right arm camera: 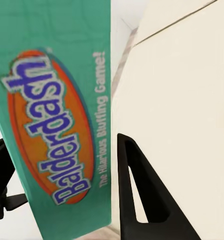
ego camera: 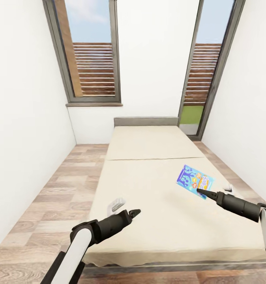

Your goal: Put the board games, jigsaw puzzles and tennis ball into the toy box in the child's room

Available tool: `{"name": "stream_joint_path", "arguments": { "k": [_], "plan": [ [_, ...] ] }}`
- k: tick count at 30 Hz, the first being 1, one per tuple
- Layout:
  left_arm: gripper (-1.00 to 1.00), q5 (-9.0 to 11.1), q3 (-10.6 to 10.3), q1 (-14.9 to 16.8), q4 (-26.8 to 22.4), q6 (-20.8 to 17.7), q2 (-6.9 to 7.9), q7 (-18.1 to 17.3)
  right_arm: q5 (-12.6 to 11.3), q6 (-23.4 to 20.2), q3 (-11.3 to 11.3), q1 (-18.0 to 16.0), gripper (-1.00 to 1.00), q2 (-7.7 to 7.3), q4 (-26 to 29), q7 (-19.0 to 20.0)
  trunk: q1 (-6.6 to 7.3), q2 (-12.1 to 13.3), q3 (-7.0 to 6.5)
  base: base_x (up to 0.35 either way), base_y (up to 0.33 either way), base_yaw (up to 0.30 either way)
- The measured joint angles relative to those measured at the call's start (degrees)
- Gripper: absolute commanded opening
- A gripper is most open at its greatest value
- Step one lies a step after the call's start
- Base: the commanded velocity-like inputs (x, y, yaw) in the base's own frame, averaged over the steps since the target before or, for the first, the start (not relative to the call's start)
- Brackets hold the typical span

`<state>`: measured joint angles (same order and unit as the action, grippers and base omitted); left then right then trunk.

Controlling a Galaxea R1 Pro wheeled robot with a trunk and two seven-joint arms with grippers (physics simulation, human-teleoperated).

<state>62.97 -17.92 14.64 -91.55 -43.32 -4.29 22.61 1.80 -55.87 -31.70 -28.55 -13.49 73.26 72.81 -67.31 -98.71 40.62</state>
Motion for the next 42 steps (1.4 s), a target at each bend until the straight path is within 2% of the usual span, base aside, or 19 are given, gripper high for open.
{"name": "stream_joint_path", "arguments": {
  "k": [13, 17, 19, 22, 23, 26, 27, 28, 33, 42],
  "plan": [
    [1.00, -0.33, 0.07, -0.08, -0.05, 0.00, 0.28, 0.18, -0.03, -0.01, -0.18, 0.03, -1.00, -0.20, 0.44, 0.00, 2.86, 5.21, -2.33, 0.000, 0.000, 0.289],
    [1.00, -0.43, 0.91, -0.36, -0.22, 0.07, 0.39, 0.15, -0.04, 0.03, -0.24, 0.02, -1.00, -0.15, 0.44, -0.01, 3.73, 6.82, -3.05, 0.000, 0.000, 0.289],
    [1.00, -0.43, 2.83, -0.75, -0.30, 0.48, 0.57, -0.15, -0.07, 0.02, -0.19, 0.02, -1.00, -0.08, 0.45, 0.02, 4.17, 7.62, -3.41, 0.000, 0.000, 0.289],
    [1.00, -0.35, 7.10, -2.16, -0.36, 1.40, 0.89, -1.28, -0.15, -0.03, -0.03, 0.06, -1.00, 0.11, 0.45, 0.23, 4.83, 8.83, -3.95, 0.000, 0.000, 0.289],
    [1.00, -0.36, 10.01, -3.21, -0.38, 1.73, 1.05, -3.48, -0.22, -0.07, 0.09, 0.11, -1.00, 0.25, 0.45, 0.44, 5.05, 9.23, -4.13, 0.000, 0.000, 0.289],
    [1.00, -0.20, 14.50, -4.58, -0.41, 1.92, 1.31, -8.68, -0.24, -0.08, 0.51, 0.23, -1.00, 0.45, 0.49, 0.61, 5.71, 10.43, -4.67, 0.000, 0.000, 0.289],
    [1.00, -0.22, 16.73, -5.45, -0.41, 1.88, 1.62, -11.94, -0.26, -0.10, 1.44, 0.28, -1.00, 0.53, 0.49, 0.65, 5.93, 10.83, -4.85, 0.000, 0.000, 0.289],
    [1.00, -0.16, 17.62, -5.82, -0.41, 1.87, 1.77, -13.32, -0.23, -0.08, 2.05, 0.30, -1.00, 0.56, 0.48, 0.66, 6.15, 11.23, -5.03, 0.000, 0.000, 0.289],
    [1.00, -0.19, 19.72, -6.83, -0.41, 1.96, 2.23, -17.15, -0.17, 0.13, 4.16, 0.35, -1.00, 0.64, 0.47, 0.53, 7.25, 13.24, -5.92, 0.000, 0.000, 0.289],
    [1.00, -0.32, 20.25, -6.90, -0.42, 1.91, 2.05, -18.07, -0.16, 0.13, 4.88, 0.37, -1.00, 0.67, 0.46, 0.14, 9.23, 16.85, -7.53, 0.000, 0.000, 0.254]
  ]
}}
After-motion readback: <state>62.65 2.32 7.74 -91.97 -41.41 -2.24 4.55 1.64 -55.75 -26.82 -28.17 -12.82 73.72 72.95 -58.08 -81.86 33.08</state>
